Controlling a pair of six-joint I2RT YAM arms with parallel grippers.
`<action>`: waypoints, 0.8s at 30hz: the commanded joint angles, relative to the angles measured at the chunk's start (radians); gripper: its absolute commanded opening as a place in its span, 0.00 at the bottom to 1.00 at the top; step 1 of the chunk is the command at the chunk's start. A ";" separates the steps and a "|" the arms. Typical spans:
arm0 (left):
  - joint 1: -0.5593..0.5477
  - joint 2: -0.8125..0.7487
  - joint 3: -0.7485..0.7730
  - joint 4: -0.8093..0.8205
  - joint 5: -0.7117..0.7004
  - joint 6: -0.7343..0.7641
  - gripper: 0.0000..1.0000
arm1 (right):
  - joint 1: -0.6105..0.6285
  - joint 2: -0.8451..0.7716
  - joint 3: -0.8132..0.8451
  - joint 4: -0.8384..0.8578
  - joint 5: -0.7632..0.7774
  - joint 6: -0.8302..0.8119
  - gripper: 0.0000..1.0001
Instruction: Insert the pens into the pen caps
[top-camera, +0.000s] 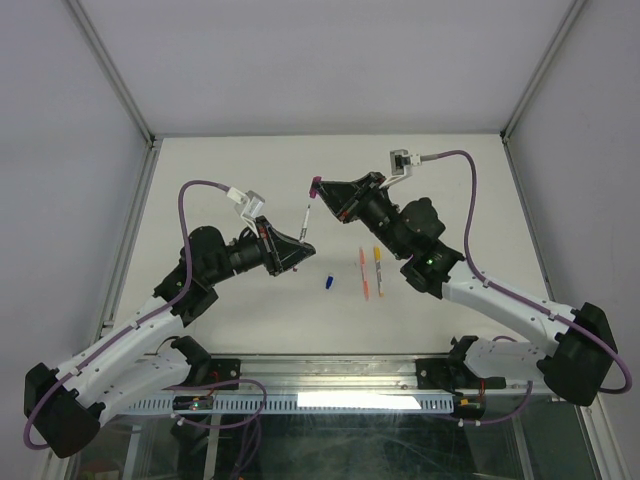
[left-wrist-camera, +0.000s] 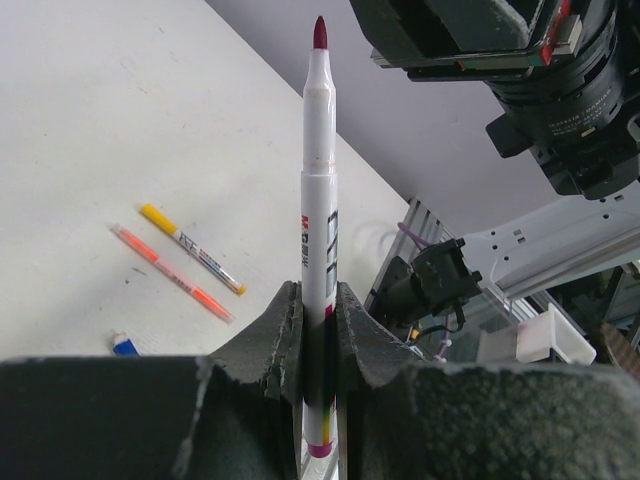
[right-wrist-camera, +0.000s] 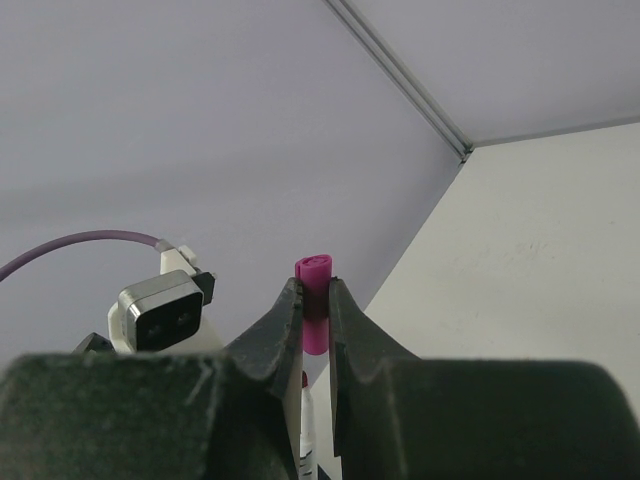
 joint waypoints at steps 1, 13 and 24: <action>-0.006 -0.002 0.004 0.057 0.007 -0.002 0.00 | 0.003 -0.007 0.040 0.068 -0.027 0.009 0.00; -0.006 -0.015 0.000 0.055 -0.018 -0.002 0.00 | 0.003 -0.018 0.037 0.034 -0.056 0.008 0.00; -0.007 -0.021 0.000 0.052 -0.032 0.000 0.00 | 0.003 -0.012 0.037 0.024 -0.081 0.014 0.00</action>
